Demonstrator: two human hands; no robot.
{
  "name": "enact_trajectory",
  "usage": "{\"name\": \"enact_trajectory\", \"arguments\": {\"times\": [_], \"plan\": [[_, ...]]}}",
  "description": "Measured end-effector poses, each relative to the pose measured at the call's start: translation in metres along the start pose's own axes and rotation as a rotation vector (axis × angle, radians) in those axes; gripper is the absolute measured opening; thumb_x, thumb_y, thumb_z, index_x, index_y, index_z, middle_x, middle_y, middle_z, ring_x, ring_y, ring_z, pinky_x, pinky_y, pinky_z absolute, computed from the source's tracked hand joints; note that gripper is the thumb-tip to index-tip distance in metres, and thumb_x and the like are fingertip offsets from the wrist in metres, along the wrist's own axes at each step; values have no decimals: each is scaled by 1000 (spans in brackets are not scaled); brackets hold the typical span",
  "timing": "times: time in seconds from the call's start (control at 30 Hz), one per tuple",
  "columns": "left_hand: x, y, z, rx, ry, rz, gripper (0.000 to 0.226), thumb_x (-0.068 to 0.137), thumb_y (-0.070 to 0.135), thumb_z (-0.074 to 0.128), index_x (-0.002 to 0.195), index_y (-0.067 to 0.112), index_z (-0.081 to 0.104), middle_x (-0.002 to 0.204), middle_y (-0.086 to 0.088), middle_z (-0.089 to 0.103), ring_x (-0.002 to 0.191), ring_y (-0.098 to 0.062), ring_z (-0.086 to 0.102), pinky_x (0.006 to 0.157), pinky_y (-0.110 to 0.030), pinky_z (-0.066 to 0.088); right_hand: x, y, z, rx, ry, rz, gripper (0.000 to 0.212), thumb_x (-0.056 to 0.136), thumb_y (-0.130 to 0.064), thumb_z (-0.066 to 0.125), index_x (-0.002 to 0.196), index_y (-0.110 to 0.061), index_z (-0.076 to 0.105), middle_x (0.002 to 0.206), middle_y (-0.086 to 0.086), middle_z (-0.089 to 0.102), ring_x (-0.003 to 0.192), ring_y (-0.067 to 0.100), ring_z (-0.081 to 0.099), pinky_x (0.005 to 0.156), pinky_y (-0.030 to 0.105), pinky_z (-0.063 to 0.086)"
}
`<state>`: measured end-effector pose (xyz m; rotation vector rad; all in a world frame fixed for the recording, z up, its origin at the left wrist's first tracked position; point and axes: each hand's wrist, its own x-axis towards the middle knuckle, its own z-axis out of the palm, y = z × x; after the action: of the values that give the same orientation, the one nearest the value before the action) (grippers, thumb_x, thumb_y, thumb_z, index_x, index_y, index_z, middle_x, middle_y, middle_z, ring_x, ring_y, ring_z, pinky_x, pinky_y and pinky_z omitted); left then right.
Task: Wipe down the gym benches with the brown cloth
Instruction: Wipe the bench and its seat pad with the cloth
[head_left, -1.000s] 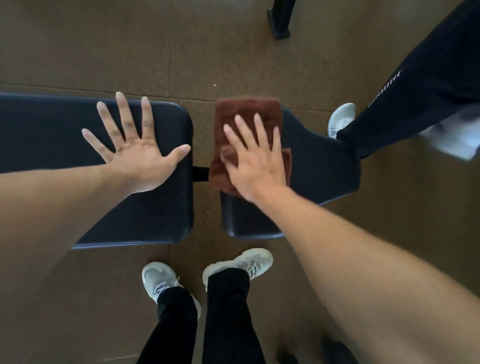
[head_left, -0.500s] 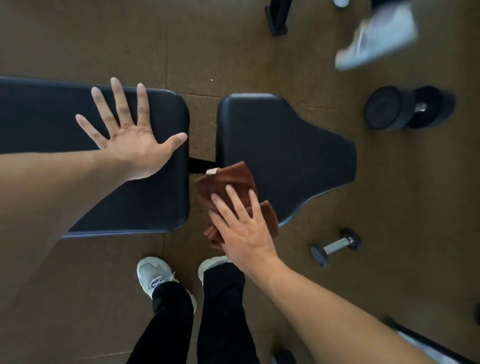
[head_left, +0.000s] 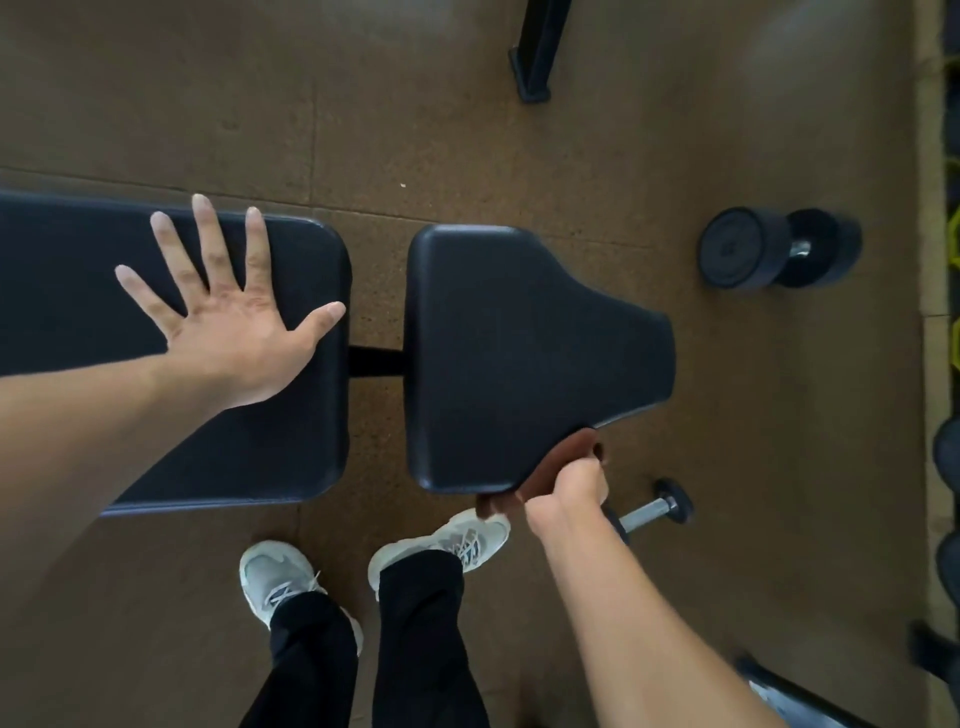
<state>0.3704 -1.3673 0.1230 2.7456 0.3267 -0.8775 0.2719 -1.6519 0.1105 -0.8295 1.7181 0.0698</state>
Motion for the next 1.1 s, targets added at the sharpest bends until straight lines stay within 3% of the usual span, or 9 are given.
{"name": "enact_trajectory", "arguments": {"times": [0.07, 0.23, 0.33, 0.47, 0.6, 0.73, 0.87, 0.97, 1.1], "plan": [[-1, 1, -2, -9, -23, 4, 106, 83, 88, 23, 154, 32, -32, 160, -3, -45, 147, -33, -41, 115, -69, -19, -6, -14, 0, -5, 34, 17, 37, 110, -39, 42, 137, -21, 59, 136, 5, 61, 121, 38, 57, 108, 61, 45], [-3, 1, -6, -19, -68, 3, 106, 82, 89, 21, 151, 35, -37, 156, 0, -51, 145, -32, -45, 114, -67, -22, -22, -47, -1, 61, 176, -160, 44, 104, -48, 58, 139, -21, 56, 135, 2, 64, 110, 32, 59, 113, 52, 45], [-5, 2, -11, -30, -105, 3, 105, 80, 90, 19, 149, 35, -39, 154, 1, -53, 143, -30, -47, 113, -66, -23, -26, -51, 21, -28, 168, -267, 63, 103, -55, 55, 159, -30, 37, 152, 2, 55, 131, 35, 58, 118, 53, 41], [-5, 4, -15, -40, -144, -6, 106, 79, 89, 18, 149, 36, -40, 151, 1, -56, 143, -31, -48, 113, -65, -24, -16, -47, 36, -167, 211, -408, 69, 105, -57, 48, 163, -32, 20, 162, 4, 43, 143, 38, 47, 121, 54, 35], [-4, 6, -20, -42, -184, -17, 107, 78, 89, 20, 150, 36, -39, 143, 4, -61, 143, -31, -48, 113, -65, -25, 0, -59, 39, -101, 291, -463, 58, 106, -52, 50, 157, -29, 33, 156, 3, 51, 138, 36, 54, 118, 51, 40], [-4, 8, -25, -61, -236, -42, 106, 75, 90, 20, 144, 41, -44, 146, 5, -61, 141, -30, -51, 113, -64, -26, 2, -81, 35, -526, 378, -915, 42, 108, -38, 51, 145, -18, 53, 147, 7, 60, 136, 33, 57, 110, 45, 44], [-6, 14, -31, -50, -245, -91, 102, 78, 88, 22, 140, 42, -45, 145, 6, -61, 140, -28, -52, 114, -62, -26, -1, -147, 37, -1190, 36, -1209, 33, 107, -43, 49, 132, -25, 60, 130, 0, 70, 120, 29, 66, 96, 41, 50], [-4, 21, -37, -18, -285, -157, 103, 77, 89, 22, 136, 42, -48, 139, 7, -65, 137, -27, -54, 116, -61, -24, -23, -184, 84, -1787, -291, -1149, 31, 109, -51, 41, 133, -37, 55, 127, -2, 71, 119, 31, 66, 98, 42, 48], [1, 35, -42, -20, -334, -275, 109, 85, 83, 38, 131, 41, -51, 133, 6, -68, 137, -27, -53, 118, -61, -21, -37, -172, 146, -1912, -526, -1071, 39, 110, -55, 34, 139, -33, 49, 137, 2, 66, 125, 35, 63, 102, 45, 44]]}}
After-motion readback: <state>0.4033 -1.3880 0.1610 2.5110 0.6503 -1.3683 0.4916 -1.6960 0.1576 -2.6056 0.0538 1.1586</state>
